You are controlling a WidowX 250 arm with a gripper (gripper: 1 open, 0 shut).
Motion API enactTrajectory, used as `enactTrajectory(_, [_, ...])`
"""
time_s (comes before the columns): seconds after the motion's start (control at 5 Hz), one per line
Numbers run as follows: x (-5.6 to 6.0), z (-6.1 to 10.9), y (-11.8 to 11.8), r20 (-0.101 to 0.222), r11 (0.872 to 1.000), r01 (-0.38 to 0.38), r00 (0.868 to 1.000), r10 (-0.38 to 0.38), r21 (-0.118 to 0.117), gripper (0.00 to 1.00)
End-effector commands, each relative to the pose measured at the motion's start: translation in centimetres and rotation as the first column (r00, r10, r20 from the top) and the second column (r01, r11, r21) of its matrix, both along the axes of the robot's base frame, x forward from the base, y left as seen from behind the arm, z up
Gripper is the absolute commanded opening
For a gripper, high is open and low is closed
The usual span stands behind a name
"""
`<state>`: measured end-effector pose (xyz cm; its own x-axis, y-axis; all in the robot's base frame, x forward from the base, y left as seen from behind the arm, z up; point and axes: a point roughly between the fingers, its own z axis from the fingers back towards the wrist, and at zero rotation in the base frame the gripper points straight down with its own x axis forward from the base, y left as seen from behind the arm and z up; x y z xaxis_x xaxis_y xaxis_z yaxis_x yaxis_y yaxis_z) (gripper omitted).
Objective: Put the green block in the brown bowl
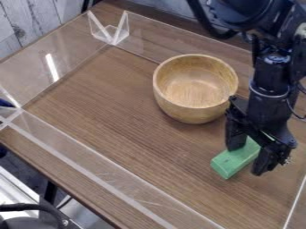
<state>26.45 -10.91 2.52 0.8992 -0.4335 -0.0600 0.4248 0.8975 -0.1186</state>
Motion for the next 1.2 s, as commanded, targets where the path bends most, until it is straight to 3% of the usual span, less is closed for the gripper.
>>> enactTrajectory(0.0, [-0.7, -3.2, 0.8, -0.061, 1.0, 0.018, 0.998, -0.017, 0.016, 0.0])
enactTrajectory(0.2, [-0.7, -3.2, 0.8, -0.059, 1.0, 0.016, 0.998, -0.015, 0.016, 0.0])
enactTrajectory(1.0, [0.1, 2.1, 1.2, 0.032, 1.0, 0.014, 0.999, -0.014, 0.006, 0.0])
